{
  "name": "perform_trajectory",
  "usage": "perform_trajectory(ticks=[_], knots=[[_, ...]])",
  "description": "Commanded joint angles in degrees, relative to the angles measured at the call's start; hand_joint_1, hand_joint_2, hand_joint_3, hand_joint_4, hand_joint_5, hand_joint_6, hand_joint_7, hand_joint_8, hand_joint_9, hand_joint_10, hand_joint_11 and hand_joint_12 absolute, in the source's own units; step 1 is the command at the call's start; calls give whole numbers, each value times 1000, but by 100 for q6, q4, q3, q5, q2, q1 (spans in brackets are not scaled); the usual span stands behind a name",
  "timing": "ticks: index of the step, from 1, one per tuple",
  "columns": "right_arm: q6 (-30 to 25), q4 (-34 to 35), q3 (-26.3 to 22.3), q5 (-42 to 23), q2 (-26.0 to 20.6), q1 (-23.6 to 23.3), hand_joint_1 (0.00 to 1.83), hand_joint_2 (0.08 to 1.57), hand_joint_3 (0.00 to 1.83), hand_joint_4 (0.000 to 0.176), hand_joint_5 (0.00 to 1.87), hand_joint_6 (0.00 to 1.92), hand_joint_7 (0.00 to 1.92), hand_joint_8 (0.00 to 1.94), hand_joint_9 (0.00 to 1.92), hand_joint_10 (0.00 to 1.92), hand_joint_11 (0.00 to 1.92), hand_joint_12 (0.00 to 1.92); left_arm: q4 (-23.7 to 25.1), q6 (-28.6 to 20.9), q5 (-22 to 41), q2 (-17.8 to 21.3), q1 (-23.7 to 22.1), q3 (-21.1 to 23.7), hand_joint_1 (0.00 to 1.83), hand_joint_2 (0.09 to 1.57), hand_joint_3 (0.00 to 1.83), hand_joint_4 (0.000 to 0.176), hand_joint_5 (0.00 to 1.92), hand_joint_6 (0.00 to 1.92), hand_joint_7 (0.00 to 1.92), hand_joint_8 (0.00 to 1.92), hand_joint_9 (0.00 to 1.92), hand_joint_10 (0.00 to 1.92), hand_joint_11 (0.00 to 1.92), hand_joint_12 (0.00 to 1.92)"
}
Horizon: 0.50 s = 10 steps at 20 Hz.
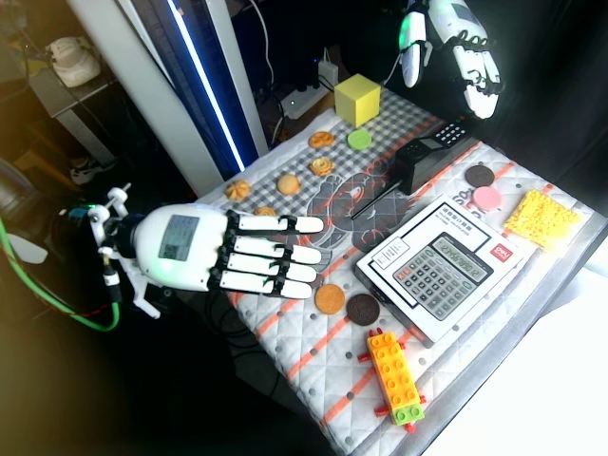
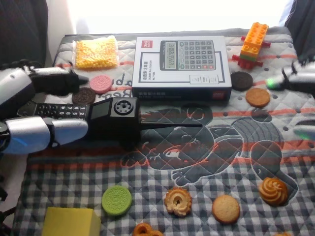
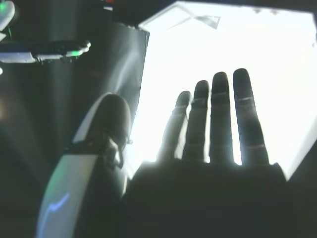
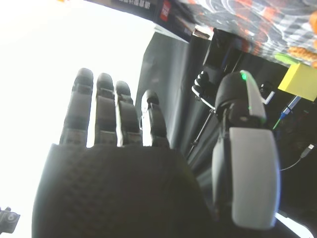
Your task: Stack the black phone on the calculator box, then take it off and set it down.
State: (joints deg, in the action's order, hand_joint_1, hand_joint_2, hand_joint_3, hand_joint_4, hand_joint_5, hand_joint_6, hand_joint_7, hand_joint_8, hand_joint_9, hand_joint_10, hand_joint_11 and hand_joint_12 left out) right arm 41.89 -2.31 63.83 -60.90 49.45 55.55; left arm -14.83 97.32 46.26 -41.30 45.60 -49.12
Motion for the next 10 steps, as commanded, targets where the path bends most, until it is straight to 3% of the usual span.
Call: perform_trajectory(ticks=[1, 2, 3, 4, 6, 7, 8, 9, 10], knots=[[-16, 144, 15, -659, -21, -42, 577, 1326, 0, 0, 621, 3, 650, 4, 698, 11, 529, 510, 27, -38, 335, -68, -200, -122, 613, 1103, 0, 38, 380, 0, 490, 0, 533, 28, 89, 1312], [-16, 144, 17, -658, -19, -29, 594, 1329, 0, 0, 629, 3, 653, 2, 707, 8, 543, 505, 78, -38, -9, -203, -475, -306, 539, 1087, 0, 80, 203, 0, 361, 0, 419, 5, 17, 1271], [-16, 144, 17, -658, -19, -14, 591, 1334, 0, 0, 635, 0, 654, 0, 705, 2, 556, 464, 176, -38, -262, -305, -668, -430, 524, 1074, 0, 108, 100, 0, 286, 4, 346, 5, 3, 1153], [-16, 140, 18, -658, -18, -1, 611, 1333, 1, 0, 631, 0, 649, 0, 688, 0, 564, 408, 314, -38, -551, -395, -865, -539, 600, 1025, 0, 151, 19, 0, 208, 0, 254, 0, 0, 878], [-16, 135, 19, -658, -18, 6, 611, 1327, 0, 0, 641, 5, 662, 6, 691, 3, 554, 386, 433, 69, -1014, -507, -1181, -690, 654, 960, 0, 156, 0, 0, 124, 5, 153, 6, 0, 554], [-16, 135, 21, -658, -18, 11, 621, 1325, 0, 0, 644, 0, 670, 0, 686, 1, 558, 331, 417, 279, -1200, -565, -1306, -727, 653, 938, 0, 146, 0, 0, 112, 3, 139, 4, 0, 487], [-16, 133, 25, -658, -17, 17, 637, 1320, 0, 0, 659, 4, 690, 5, 705, 6, 578, 319, 276, 717, -1381, -625, -1363, -732, 635, 933, 0, 143, 0, 0, 126, 4, 158, 8, 0, 492], [-16, 126, 26, -658, -15, 17, 623, 1323, 1, 0, 648, 0, 676, 1, 708, 5, 611, 330, 198, 936, -1455, -646, -1377, -723, 574, 928, 0, 167, 0, 0, 118, 1, 195, 10, 0, 614], [-16, 123, 26, -658, -13, 17, 600, 1329, 3, 0, 637, 0, 662, 0, 699, 1, 599, 327, 83, 1192, -1546, -665, -1369, -717, 553, 934, 0, 174, 0, 0, 129, 3, 224, 13, 0, 680]])
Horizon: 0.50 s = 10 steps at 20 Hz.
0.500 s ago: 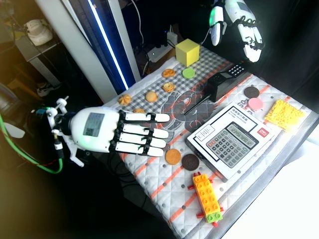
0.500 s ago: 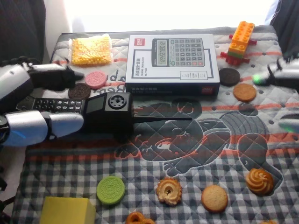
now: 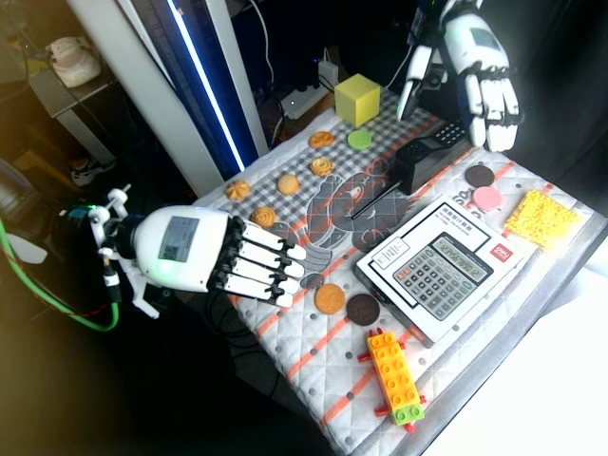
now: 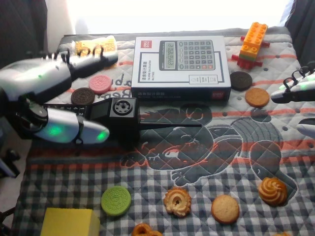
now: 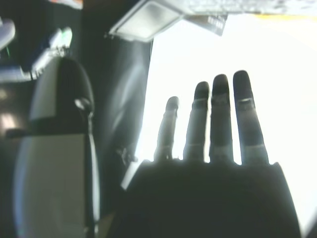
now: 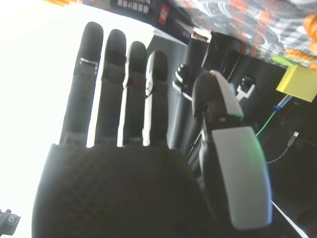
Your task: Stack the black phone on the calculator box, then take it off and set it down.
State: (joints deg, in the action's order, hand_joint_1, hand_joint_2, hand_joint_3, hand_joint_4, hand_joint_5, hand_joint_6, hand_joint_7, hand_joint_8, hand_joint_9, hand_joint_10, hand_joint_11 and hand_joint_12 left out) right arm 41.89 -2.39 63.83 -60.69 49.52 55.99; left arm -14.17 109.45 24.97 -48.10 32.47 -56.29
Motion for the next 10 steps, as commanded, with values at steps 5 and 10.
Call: perform_trajectory(ticks=[5, 10], knots=[[-16, 121, 26, -680, -6, -20, 515, 1332, 5, 15, 646, 2, 672, 2, 718, 5, 606, 345, -387, 93, 211, -130, 49, -278, 718, 877, 0, 161, 106, 10, 305, 11, 318, 17, 0, 772], [-16, 66, 25, -635, -3, -17, 619, 1310, 1, 0, 668, 0, 699, 1, 743, 0, 602, 407, -921, 855, 51, -371, 52, -446, 860, 955, 2, 17, 446, 30, 490, 30, 462, 62, 0, 1132]])
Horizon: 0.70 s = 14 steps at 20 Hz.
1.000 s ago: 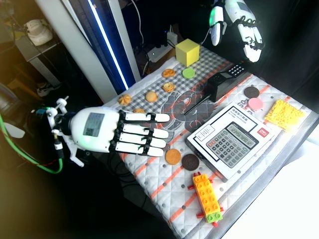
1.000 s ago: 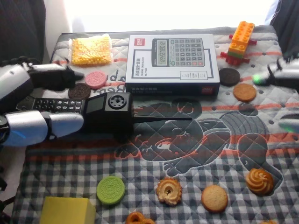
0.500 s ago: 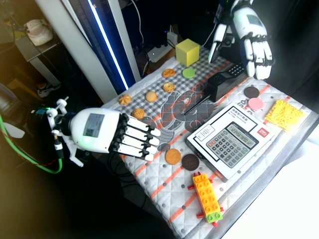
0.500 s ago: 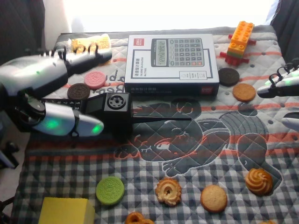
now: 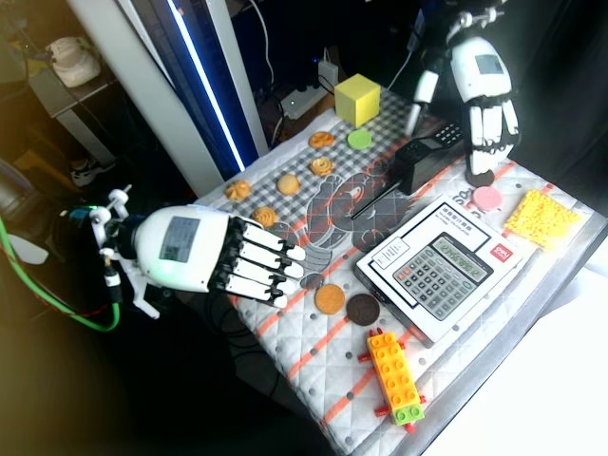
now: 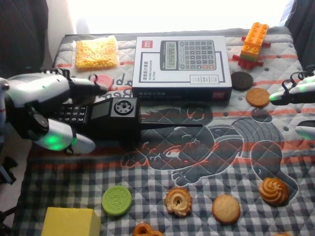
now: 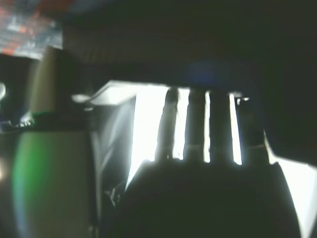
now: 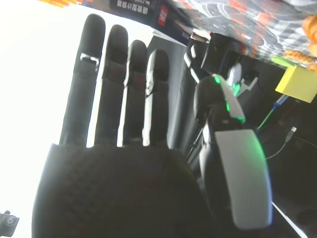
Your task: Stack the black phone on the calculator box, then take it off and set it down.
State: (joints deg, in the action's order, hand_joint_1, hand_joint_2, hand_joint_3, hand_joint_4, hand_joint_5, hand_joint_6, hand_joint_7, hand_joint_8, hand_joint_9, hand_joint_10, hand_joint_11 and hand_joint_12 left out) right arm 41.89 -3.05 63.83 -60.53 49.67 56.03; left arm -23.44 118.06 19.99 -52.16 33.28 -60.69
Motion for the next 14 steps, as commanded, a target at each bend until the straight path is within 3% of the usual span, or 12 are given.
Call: perform_trajectory(ticks=[1, 2, 3, 5, 6, 8, 9, 10, 11, 12, 13, 14], knots=[[-16, 130, 24, -646, -14, -21, 652, 1316, 0, 0, 658, 0, 685, 1, 724, 1, 617, 325, 0, -5, 551, 19, -27, -8, 978, 1020, 0, 0, 659, 38, 627, 243, 456, 633, 115, 1453], [-17, 130, 24, -646, -12, -21, 652, 1316, 0, 0, 658, 0, 685, 1, 724, 1, 617, 325, -18, -5, 560, 16, -29, -6, 978, 1020, 0, 0, 659, 38, 627, 243, 456, 633, 115, 1453], [-17, 130, 24, -646, -11, -18, 639, 1318, 0, 0, 655, 0, 681, 0, 720, 0, 620, 313, -45, -5, 575, 16, -30, -6, 1010, 1046, 2, 0, 700, 56, 535, 695, 393, 1098, 179, 1582], [-17, 131, 23, -646, -10, -7, 617, 1322, 2, 0, 653, 0, 692, 5, 745, 11, 641, 313, -156, -17, 683, 26, -30, 0, 1193, 1162, 7, 0, 326, 1656, 624, 1598, 654, 1679, 538, 1783], [-17, 132, 23, -646, -10, 0, 633, 1319, 0, 0, 659, 2, 698, 5, 759, 12, 652, 320, -156, -102, 759, 56, -29, 29, 1212, 1202, 8, 0, 295, 1868, 596, 1783, 709, 1837, 682, 1893], [-17, 132, 22, -646, -10, 6, 609, 1324, 2, 0, 659, 1, 696, 2, 749, 5, 632, 316, -23, -328, 849, 144, -34, 108, 1229, 1190, 0, 6, 303, 1919, 585, 1915, 883, 1918, 1010, 1920], [-17, 133, 22, -646, -10, 9, 581, 1329, 3, 0, 654, 0, 693, 0, 744, 2, 625, 320, 210, -597, 930, 220, -53, 171, 1178, 1204, 3, 26, 324, 1921, 633, 1920, 968, 1920, 1101, 1921], [-17, 134, 23, -646, -10, 9, 610, 1332, 2, 0, 659, 2, 703, 3, 749, 3, 635, 327, 314, -747, 970, 255, -64, 200, 1191, 1201, 1, 17, 389, 1921, 741, 1921, 1053, 1921, 1159, 1921], [-17, 134, 23, -646, -10, 10, 580, 1337, 0, 0, 658, 1, 706, 1, 783, 2, 637, 430, 651, -1103, 1127, 365, -144, 301, 1380, 1169, 0, 28, 378, 1921, 815, 1921, 1114, 1921, 1175, 1921], [-17, 135, 24, -646, -10, 10, 580, 1337, 0, 0, 658, 1, 706, 1, 783, 2, 637, 430, 780, -1173, 1194, 412, -201, 353, 1380, 1169, 0, 28, 378, 1921, 815, 1921, 1114, 1921, 1175, 1921], [-17, 136, 25, -646, -8, 10, 558, 1338, 0, 0, 652, 1, 710, 0, 766, 0, 567, 498, 912, -1193, 1268, 454, -286, 413, 1422, 1164, 0, 0, 391, 1921, 805, 1836, 1005, 1839, 1019, 1904], [-17, 136, 25, -646, -5, 10, 558, 1338, 0, 0, 652, 1, 710, 0, 766, 0, 567, 498, 1060, -1193, 1318, 486, -394, 467, 1422, 1164, 0, 0, 391, 1921, 805, 1836, 1005, 1839, 1019, 1904]])
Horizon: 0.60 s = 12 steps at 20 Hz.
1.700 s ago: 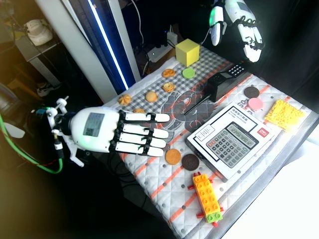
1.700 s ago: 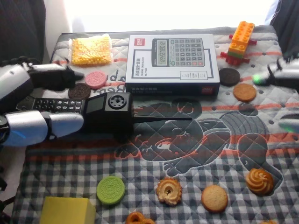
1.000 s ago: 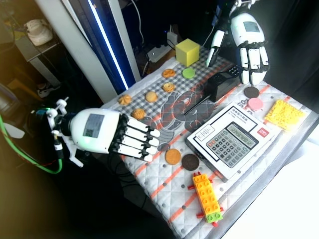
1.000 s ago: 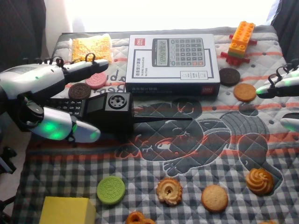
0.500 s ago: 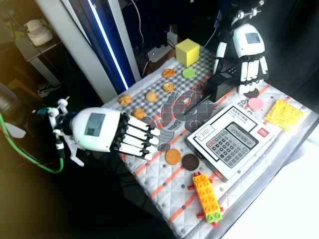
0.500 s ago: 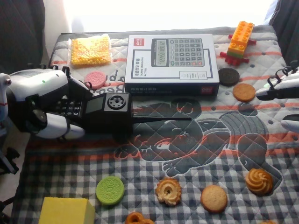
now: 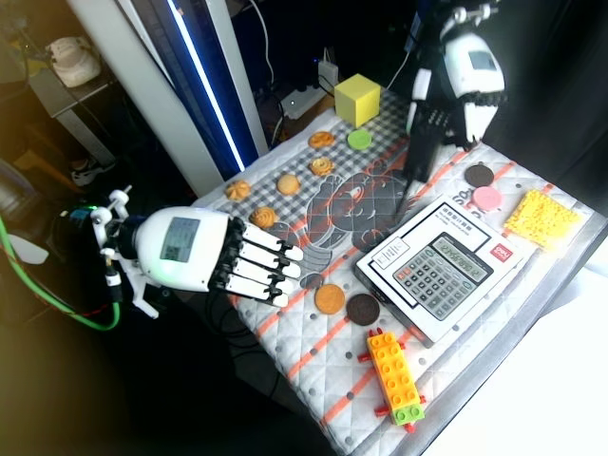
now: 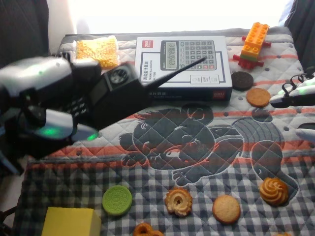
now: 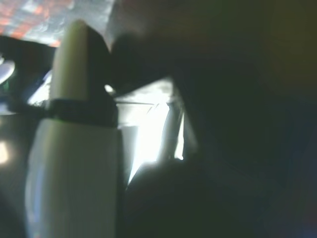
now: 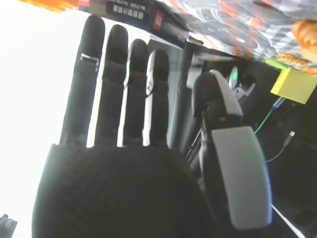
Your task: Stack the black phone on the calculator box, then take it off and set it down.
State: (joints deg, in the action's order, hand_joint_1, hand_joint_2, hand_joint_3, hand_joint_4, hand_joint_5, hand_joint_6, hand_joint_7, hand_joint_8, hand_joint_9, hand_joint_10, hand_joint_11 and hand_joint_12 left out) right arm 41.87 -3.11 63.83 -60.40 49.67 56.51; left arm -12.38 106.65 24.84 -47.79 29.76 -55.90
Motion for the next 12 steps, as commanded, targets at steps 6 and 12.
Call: perform_trajectory(ticks=[6, 12], knots=[[-14, 142, 68, -659, 70, -66, 626, 1339, 0, 0, 648, 0, 718, 1, 760, 5, 577, 467, 303, -53, 283, -543, -1072, -635, 1291, 1179, 3, 0, 532, 1921, 858, 1921, 1059, 1920, 1146, 1921], [-14, 120, 143, -659, 156, -143, 622, 1327, 0, 0, 653, 0, 726, 0, 877, 3, 542, 924, 305, -48, -653, -1738, -1805, -1815, 1300, 1142, 0, 0, 468, 1921, 655, 1921, 781, 1921, 875, 1921]])
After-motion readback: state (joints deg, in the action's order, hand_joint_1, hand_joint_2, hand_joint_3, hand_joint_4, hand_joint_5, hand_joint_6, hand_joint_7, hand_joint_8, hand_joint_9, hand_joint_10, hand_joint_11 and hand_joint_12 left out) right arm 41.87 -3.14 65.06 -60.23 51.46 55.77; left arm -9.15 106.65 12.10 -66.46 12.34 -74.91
